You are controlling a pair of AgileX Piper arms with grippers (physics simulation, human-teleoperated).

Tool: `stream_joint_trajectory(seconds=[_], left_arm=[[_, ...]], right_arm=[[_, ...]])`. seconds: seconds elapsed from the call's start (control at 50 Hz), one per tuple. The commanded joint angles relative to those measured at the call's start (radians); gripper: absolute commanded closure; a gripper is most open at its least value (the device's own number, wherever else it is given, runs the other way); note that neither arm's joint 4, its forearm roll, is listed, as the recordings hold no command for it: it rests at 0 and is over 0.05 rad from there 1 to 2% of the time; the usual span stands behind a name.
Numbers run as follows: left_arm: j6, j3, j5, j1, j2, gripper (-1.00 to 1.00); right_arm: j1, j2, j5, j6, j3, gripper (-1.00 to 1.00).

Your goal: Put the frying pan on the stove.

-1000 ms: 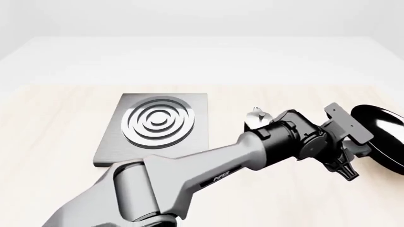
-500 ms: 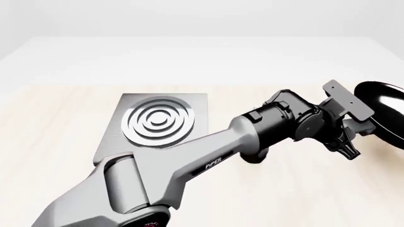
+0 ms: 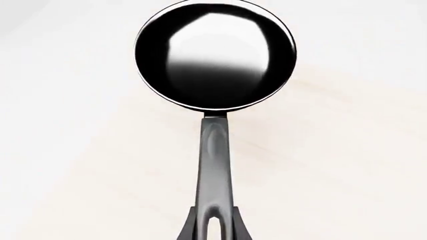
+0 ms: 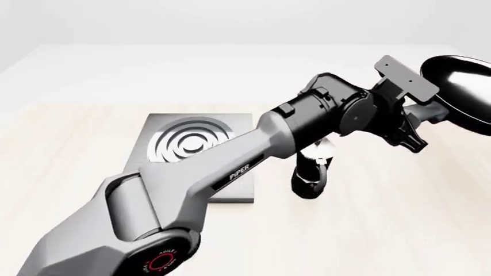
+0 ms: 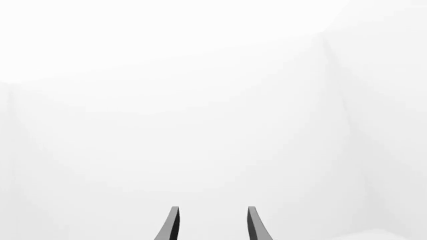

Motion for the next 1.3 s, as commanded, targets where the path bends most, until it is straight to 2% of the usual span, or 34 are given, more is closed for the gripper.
stream_joint_trajectory(seconds=[0.02,0.34,0.44,0.54,0.68,0.84,0.94,1.02,1.3], left_arm=[[0.012,-0.028,-0.015,0.034,-0.051,1.00],[0.006,0.033,-0.052,0.081,-0.103,1.00],[0.000,-0.021,-0.034,0.096,-0.078,1.00],[-0.006,-0.006,-0.054,0.106,-0.079,1.00],[-0.014,-0.116,-0.009,0.129,-0.029,1.00],[-0.018,-0.175,0.013,0.149,0.004,1.00],[-0.020,-0.306,0.073,0.162,0.066,1.00],[-0.018,-0.367,0.103,0.169,0.097,1.00],[-0.017,-0.386,0.101,0.202,0.107,1.00]], right_arm=[[0.002,0.000,0.017,-0.001,-0.018,-1.00],[0.003,0.000,0.036,-0.004,-0.035,-1.00],[0.000,0.000,0.033,-0.004,-0.031,-1.00],[0.002,0.000,0.030,-0.008,-0.027,-1.00],[0.000,0.000,0.027,-0.009,-0.023,-1.00],[-0.001,0.000,0.027,-0.008,-0.020,-1.00],[0.001,0.000,0.031,-0.011,-0.023,-1.00],[0.000,0.000,0.031,-0.012,-0.021,-1.00],[-0.007,0.000,0.019,-0.009,-0.003,-1.00]])
